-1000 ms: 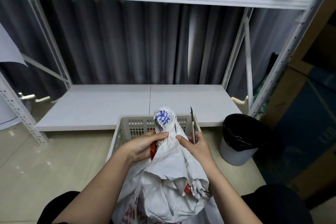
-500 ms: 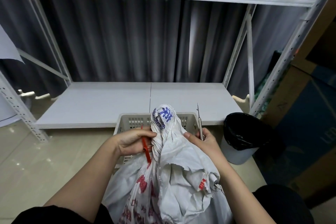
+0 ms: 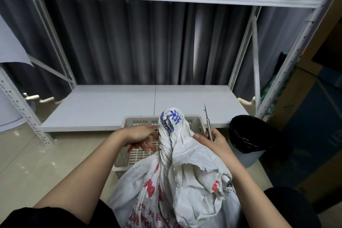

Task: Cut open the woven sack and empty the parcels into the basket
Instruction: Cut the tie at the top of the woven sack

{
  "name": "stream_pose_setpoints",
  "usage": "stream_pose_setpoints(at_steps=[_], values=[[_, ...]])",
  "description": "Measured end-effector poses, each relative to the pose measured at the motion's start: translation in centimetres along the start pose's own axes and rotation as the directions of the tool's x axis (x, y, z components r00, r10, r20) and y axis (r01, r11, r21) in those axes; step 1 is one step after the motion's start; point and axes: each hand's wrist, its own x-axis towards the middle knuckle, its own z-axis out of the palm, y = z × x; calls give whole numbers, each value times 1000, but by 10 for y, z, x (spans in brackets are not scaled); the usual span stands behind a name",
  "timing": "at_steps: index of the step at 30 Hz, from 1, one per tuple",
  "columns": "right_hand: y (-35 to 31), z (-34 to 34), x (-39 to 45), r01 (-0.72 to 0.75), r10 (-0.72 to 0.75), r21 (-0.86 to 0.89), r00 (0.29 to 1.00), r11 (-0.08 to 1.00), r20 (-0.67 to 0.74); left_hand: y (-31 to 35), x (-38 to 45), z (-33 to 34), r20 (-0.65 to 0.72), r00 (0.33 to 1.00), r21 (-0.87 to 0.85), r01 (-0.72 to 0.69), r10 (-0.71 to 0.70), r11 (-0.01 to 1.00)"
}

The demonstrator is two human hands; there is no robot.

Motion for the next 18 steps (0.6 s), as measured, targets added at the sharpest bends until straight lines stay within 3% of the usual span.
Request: stream_pose_setpoints(at_steps=[3,6,9,11,13,16,18], values=[[-3,-5,-2,10,-10,31,1000,999,2,8,-14,-1,-22,1000,189,-17,21,982],[-4,-13,-3,31,-27,82,999,996,-39,1,-18,-6,-240,963,179,-77,119,981],[-3,-24,-1,75,-74,1,991,997,-114,-2,-21,-13,-584,790,200,-83,187,976],[-5,-30,0,91,-99,-60,984,994,-146,12,-29,-10,-699,664,215,-159,265,964],[-9,-36,-2,116,-139,-137,975,984,-176,40,-42,3,-661,654,244,-276,368,930],[-12,-44,-4,134,-184,-215,956,967,-230,84,-60,42,-393,757,337,-410,522,848],[-12,-53,-5,132,-208,-276,940,952,-271,111,-71,73,-222,761,435,-482,610,760]])
